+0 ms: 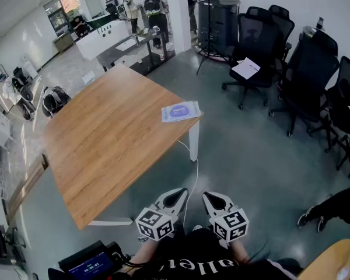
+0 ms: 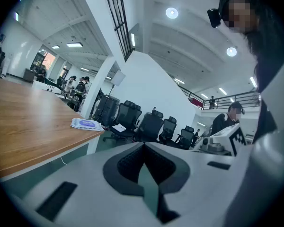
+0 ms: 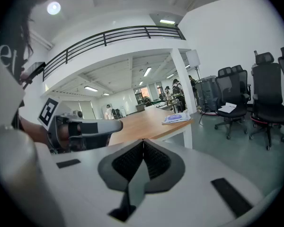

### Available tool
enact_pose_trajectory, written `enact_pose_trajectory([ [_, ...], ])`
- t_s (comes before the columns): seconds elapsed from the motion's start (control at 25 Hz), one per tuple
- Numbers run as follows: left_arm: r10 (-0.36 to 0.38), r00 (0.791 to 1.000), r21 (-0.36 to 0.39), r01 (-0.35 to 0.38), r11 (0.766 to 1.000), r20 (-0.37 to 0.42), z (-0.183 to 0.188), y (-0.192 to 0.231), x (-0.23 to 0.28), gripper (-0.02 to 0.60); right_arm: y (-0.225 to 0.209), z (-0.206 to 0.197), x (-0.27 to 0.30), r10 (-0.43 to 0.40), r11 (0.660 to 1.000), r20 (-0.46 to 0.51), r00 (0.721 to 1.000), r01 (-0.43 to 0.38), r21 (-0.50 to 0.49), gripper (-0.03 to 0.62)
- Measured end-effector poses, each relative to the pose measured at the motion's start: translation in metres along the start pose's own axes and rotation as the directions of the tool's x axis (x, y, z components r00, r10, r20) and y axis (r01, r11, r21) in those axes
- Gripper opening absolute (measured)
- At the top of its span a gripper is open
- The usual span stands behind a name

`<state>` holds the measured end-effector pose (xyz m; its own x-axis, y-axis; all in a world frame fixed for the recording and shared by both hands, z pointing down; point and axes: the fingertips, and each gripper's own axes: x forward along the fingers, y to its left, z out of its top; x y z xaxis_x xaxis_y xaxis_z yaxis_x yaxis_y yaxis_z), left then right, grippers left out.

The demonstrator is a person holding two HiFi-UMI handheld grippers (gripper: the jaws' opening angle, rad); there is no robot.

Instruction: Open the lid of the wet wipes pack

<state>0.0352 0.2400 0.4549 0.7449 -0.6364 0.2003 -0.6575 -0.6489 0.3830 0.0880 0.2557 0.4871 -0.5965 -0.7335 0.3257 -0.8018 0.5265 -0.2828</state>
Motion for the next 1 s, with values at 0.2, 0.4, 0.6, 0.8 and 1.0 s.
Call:
enact_pose_trajectory([
  [0.2,0.012,1.0,-0.009,-0.012,1.0,0.008,0.0,0.0,0.0,0.002,-0.005,-0.003,-0.001,-0.003,1.0,-0.005,1.0,0.003,0.007,0.009],
  [0.4,0.018,1.0,-0.016,-0.018,1.0,-0.001,0.002,0.024,0.015,0.002,-0.019,-0.001,0.017,-0.019,1.0,-0.01,1.0,0.019,0.022,0.009],
  [0.6,0.002,1.0,-0.019,-0.002,1.0,-0.01,0.024,0.066,0.05,0.002,-0.047,0.015,0.055,-0.048,0.998,-0.023,0.999,0.049,0.033,0.009],
  [0.8,-0.03,0.999,0.002,0.03,1.0,-0.025,0.051,0.104,0.074,0.002,-0.06,0.041,0.098,-0.07,0.997,-0.017,0.997,0.071,0.033,0.009],
  [1.0,-0.041,0.999,-0.009,0.041,0.999,-0.034,0.076,0.152,0.092,0.002,-0.066,0.066,0.15,-0.072,0.997,-0.023,0.997,0.072,0.036,0.009],
])
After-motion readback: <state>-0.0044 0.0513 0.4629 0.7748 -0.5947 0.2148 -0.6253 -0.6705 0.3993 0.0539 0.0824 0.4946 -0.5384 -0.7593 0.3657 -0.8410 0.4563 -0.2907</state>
